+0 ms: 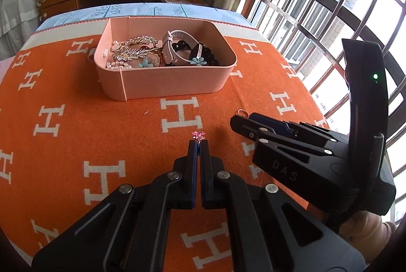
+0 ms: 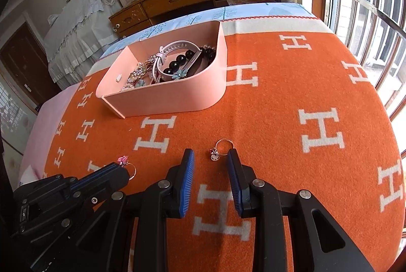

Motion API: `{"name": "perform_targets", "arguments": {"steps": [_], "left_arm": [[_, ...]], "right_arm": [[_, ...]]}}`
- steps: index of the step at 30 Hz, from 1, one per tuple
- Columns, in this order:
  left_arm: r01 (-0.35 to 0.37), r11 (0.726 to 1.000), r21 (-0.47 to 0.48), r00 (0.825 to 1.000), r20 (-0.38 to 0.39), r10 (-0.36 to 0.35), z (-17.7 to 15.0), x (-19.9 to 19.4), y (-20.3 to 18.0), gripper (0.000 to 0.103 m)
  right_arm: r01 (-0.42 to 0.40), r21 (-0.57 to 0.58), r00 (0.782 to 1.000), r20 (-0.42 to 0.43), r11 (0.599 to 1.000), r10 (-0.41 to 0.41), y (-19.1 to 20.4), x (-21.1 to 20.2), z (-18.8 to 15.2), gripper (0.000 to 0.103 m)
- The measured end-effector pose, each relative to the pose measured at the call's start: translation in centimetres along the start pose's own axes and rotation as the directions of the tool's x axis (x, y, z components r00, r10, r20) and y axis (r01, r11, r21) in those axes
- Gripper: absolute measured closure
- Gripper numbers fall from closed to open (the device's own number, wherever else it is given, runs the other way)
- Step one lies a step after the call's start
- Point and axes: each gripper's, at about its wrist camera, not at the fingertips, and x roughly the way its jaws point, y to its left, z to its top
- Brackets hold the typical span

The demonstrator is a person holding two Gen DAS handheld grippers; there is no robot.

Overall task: Organize jewelry
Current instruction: 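Grasp the pink-stone ring with the left tool while the right tool grasps the other ring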

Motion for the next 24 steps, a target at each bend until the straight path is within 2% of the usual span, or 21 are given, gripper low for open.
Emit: {"name": "perform_targets", "arguments": {"steps": [6, 11, 14, 24], "left_arm": [[0.030, 0.999, -0.018, 1.000, 0.003, -0.030, -0.1, -0.3, 0.6, 0.103], [0.044, 0.999, -0.028, 0.999, 0.006, -0.044, -0.2, -0.5, 1.0, 0.103], [0.049, 0.998, -0.031, 0.999, 0.010, -0.048, -0.3, -0.6, 1.2, 0.103], [0.030, 0.999, -0.026, 0.999, 0.037, -0.029, -0.4, -1.7, 0.9, 0.103]], "right_arm": [[0.066, -0.084, 0.998, 0.020, 0.994, -0.064, 1.3, 1.0, 0.7, 0.076], [0.135, -0.180, 0.991, 0.040, 0.974, -0.130, 2.6, 1.5, 0.3, 0.076], [0.146, -0.203, 0.989, 0.047, 0.968, -0.140, 2.8, 1.7, 0.3, 0.077], [0.142, -0.202, 0.990, 0.054, 0.969, -0.133, 1.8, 1.0, -0.2, 0.095]]}}
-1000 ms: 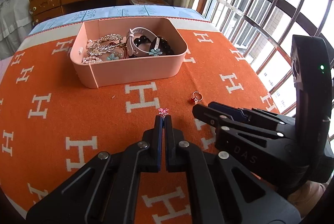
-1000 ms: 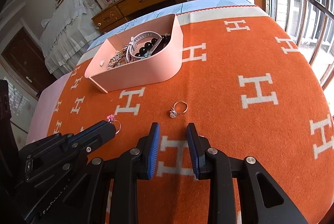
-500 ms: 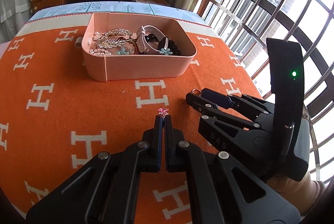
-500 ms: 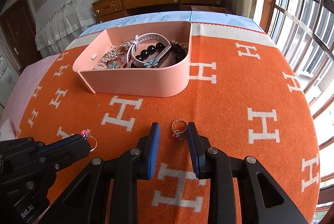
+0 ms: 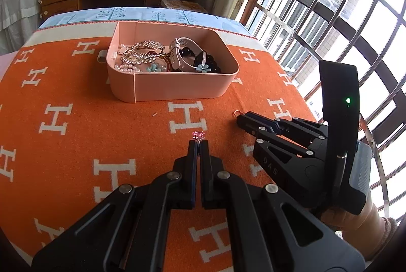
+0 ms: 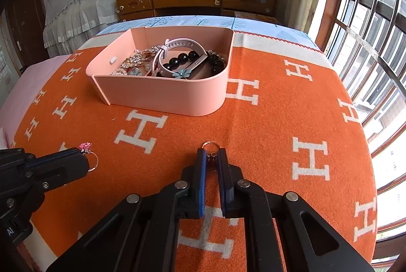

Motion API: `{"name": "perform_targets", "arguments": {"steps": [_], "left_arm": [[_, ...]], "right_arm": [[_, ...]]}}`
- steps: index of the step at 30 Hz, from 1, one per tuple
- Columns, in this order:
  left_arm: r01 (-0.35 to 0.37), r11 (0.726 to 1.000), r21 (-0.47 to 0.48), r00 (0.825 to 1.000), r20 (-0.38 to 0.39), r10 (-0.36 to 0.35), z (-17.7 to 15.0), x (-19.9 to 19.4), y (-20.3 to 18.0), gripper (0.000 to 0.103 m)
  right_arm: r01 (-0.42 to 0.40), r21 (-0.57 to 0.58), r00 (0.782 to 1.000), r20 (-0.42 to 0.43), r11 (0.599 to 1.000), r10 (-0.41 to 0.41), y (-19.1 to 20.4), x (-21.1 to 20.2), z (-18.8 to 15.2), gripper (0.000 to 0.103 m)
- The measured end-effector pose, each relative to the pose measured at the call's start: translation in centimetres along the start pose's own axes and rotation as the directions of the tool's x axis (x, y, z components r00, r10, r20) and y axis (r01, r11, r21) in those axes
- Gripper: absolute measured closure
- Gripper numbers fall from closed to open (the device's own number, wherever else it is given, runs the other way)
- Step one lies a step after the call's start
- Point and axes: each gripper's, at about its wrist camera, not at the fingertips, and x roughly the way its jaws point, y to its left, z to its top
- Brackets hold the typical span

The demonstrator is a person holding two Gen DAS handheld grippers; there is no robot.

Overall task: Organize jewelry
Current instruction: 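Grasp the pink-stone ring with the left tool while the right tool grasps the other ring, then carry both rings into the pink tray and open both tools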

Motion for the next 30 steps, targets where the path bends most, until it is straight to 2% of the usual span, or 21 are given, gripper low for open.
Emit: {"name": "perform_targets", "arguments": {"steps": [12, 17, 21, 25, 30], "left_arm": [[-0.017, 1.000, 0.000, 1.000, 0.025, 0.017, 0.0, -2.0, -0.1, 0.103], [0.038, 0.999, -0.005, 0.999, -0.021, -0.038, 1.0, -3.5, 0.4, 0.103], [0.043, 0.999, -0.005, 0.999, -0.033, -0.043, 4.1, -5.6, 1.7, 0.103], [0.040, 0.999, 0.013, 0.998, -0.051, -0.039, 8.0, -7.4, 2.5, 0.103], [-0.021, 0.997, 0.069, 0.999, -0.047, 0.024, 13.5, -8.3, 2.1, 0.103]], "right_arm": [[-0.058, 0.078, 0.998, -0.027, 0.995, 0.061, -1.1, -1.0, -0.1, 0.095], [-0.155, 0.127, 0.986, -0.040, 0.980, 0.161, -1.5, -2.9, 0.3, 0.095], [-0.221, 0.152, 0.974, -0.013, 0.963, 0.226, -1.8, -5.8, 2.5, 0.095], [-0.281, 0.154, 0.960, 0.051, 0.947, 0.277, -2.2, -9.4, 6.5, 0.095], [-0.324, 0.123, 0.945, 0.086, 0.938, 0.315, -2.0, -12.6, 12.3, 0.095]]}}
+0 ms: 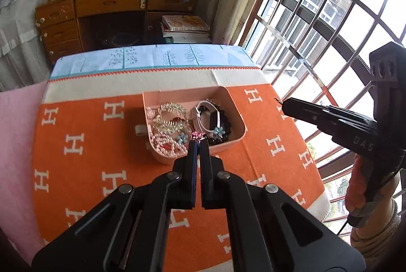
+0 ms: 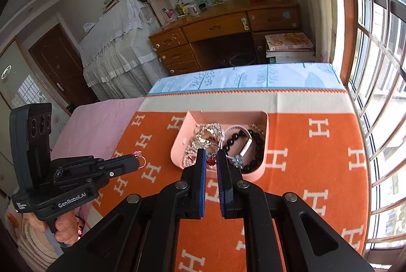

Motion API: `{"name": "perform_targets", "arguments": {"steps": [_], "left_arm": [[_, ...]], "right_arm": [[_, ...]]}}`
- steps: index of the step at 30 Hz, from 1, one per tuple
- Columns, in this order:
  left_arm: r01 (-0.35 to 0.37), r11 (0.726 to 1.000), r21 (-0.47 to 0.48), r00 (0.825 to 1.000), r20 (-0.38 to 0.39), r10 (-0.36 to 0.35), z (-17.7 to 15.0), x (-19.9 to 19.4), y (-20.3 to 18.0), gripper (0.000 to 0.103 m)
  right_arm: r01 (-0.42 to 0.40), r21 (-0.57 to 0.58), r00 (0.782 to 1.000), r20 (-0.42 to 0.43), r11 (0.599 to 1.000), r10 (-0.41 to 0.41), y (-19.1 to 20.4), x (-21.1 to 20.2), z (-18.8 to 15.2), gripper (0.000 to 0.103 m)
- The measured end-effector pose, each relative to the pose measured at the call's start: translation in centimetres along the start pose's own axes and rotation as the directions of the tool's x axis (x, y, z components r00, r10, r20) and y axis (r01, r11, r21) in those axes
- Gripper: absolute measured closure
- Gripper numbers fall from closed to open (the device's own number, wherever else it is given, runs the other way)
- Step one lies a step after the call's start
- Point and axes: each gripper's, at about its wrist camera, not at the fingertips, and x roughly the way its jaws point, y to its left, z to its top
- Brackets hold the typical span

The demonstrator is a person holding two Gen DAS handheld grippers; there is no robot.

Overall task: Organize jewelry
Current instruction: 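Carry both rings into the pink tray and open both tools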

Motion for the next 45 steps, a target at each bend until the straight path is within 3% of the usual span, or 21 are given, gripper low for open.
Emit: {"name": "perform_targets", "arguments": {"steps": [5, 10, 20, 27, 30, 34, 36, 45], "left_arm": [[-0.021, 1.000, 0.016, 1.000, 0.004, 0.021, 4.9, 1.0, -0.4, 0.103], [-0.008, 1.000, 0.023, 0.999, -0.032, 0.009, 7.5, 5.5, -0.9, 0.103], [0.021, 1.000, -0.005, 0.989, -0.145, -0.021, 7.6, 14.4, 0.4, 0.103], [0.024, 0.999, -0.027, 0.983, -0.181, -0.029, 7.3, 17.5, 0.7, 0.102], [0.027, 0.998, -0.056, 0.980, -0.196, -0.038, 7.2, 18.2, 1.2, 0.095], [0.012, 0.997, -0.077, 0.984, -0.178, -0.026, 6.9, 17.9, 1.8, 0.069], [-0.002, 0.997, -0.081, 0.986, -0.165, -0.012, 6.8, 17.4, 2.0, 0.064], [-0.069, 0.997, -0.046, 0.992, -0.109, 0.064, 4.5, 12.6, 1.7, 0.059]], "right_arm": [[-0.012, 0.024, 1.000, -0.020, 1.000, 0.013, 0.5, 0.5, 5.3, 0.095], [0.006, 0.064, 0.997, -0.076, 0.998, -0.002, -0.1, 3.7, 9.0, 0.095], [0.032, 0.162, 0.962, -0.273, 0.986, 0.014, -3.8, 13.3, 7.1, 0.095], [0.044, 0.187, 0.944, -0.329, 0.981, 0.020, -6.0, 16.6, 5.5, 0.092], [0.053, 0.196, 0.945, -0.328, 0.979, 0.014, -6.8, 17.2, 5.1, 0.089], [0.049, 0.204, 0.948, -0.319, 0.978, 0.019, -7.1, 17.1, 4.8, 0.088], [0.057, 0.192, 0.951, -0.310, 0.980, 0.006, -6.9, 16.5, 4.7, 0.088], [0.085, 0.119, 0.966, -0.254, 0.989, -0.052, -4.9, 12.7, 3.1, 0.087]]}}
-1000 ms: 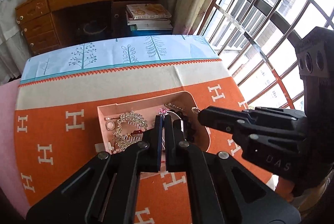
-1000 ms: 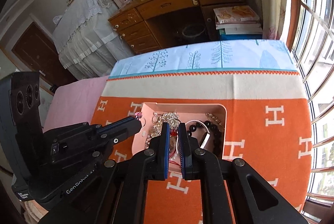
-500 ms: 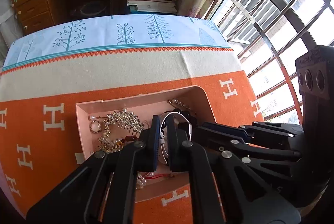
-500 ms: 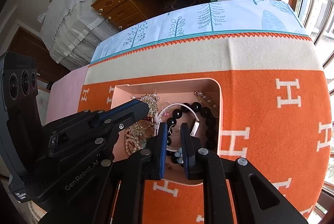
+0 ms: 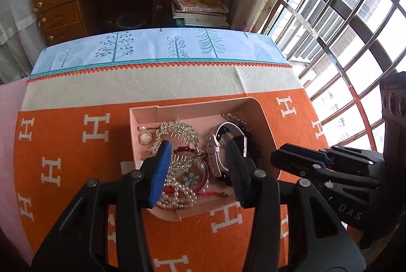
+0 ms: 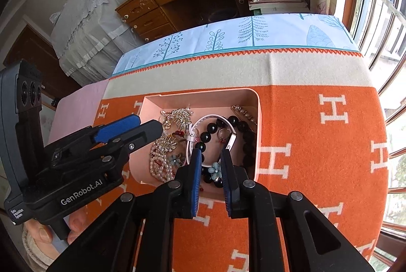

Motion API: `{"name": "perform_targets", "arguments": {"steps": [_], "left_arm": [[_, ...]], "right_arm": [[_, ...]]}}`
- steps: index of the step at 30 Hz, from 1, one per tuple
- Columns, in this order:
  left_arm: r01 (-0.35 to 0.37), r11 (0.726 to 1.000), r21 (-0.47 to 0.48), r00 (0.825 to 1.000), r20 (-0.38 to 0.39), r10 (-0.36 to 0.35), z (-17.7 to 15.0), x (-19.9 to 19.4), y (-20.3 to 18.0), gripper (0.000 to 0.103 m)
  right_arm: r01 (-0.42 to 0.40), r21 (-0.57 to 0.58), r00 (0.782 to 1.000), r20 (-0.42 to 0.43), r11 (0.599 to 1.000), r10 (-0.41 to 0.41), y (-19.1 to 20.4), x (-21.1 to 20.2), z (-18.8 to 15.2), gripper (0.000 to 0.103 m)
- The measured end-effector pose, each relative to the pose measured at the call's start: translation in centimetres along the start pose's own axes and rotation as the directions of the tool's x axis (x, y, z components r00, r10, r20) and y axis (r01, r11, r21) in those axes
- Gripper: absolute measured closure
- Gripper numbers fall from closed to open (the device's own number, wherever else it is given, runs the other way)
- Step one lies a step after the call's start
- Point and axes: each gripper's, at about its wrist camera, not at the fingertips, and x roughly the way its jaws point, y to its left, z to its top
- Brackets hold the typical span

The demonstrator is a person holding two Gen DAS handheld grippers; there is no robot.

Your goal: Organize jewelry

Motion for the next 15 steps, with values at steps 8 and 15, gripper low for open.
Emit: {"name": "perform_targets", "arguments": {"steps": [8, 15], "left_arm": [[-0.080, 0.996, 0.042, 0.990, 0.118, 0.074, -6.9, -5.3, -1.1, 0.034], [-0.122, 0.992, -0.019, 0.981, 0.147, 0.124, -13.1, -6.9, -1.4, 0.028]], "right_arm": [[0.106, -0.056, 0.985, 0.142, 0.993, -0.097, 1.2, -4.0, -5.7, 0.064], [0.119, -0.044, 0.976, 0.190, 0.992, -0.109, 0.7, -5.1, -12.6, 0.064]]}}
